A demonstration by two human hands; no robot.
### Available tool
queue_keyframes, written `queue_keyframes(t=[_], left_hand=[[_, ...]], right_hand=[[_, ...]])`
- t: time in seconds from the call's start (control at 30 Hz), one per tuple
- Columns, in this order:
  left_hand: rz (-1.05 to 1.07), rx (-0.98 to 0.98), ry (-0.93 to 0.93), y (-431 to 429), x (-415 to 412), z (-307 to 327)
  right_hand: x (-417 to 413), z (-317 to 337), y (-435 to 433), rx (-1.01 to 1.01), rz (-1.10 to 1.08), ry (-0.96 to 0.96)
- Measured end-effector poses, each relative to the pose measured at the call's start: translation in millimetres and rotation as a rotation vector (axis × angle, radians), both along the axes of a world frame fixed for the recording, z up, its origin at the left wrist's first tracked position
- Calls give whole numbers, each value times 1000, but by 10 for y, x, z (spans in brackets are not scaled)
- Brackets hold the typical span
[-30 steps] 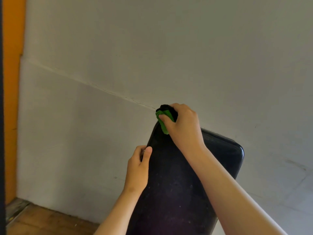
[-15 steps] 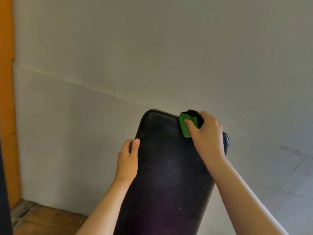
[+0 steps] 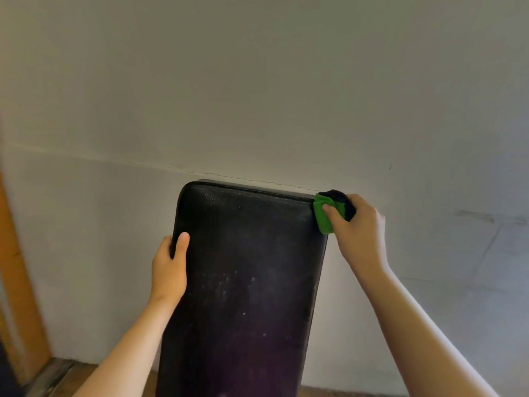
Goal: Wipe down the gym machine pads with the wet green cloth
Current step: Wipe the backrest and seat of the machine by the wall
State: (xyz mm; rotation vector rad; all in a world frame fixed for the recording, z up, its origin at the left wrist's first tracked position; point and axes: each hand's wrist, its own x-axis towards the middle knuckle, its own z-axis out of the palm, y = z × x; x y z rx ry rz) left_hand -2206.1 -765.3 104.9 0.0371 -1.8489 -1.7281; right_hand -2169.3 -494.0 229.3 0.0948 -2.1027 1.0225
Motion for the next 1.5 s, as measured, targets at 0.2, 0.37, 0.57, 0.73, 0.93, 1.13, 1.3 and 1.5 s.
queue_keyframes(t=[0.2,0.37,0.57,0.73,0.93,1.13,1.3,1.5], left_hand=[[135,-30,-15,57,-20,32],[240,-60,-71,66,-41,34],[282,-57,-115,110,-39,54],[302,-50,-100,137,-25,68],[313,-55,-135,137,-2,91],[272,-52,-95,99,-12,36],[218,-25,-67,53,-40,-53],[178,-34,-81,50,-24,-34]], right_hand=[[-11,-190,109,-72,166,-1],[106,-568,142,-158,274,-76],[294,-1028,8,-313,308,-175],[340,-1054,-32,-281,280,-209],[274,-526,-156,-299,254,-152],[61,-157,-285,-136,145,3],[192,-701,-337,-116,71,26],[437,-1255,-539,-197,51,-34]])
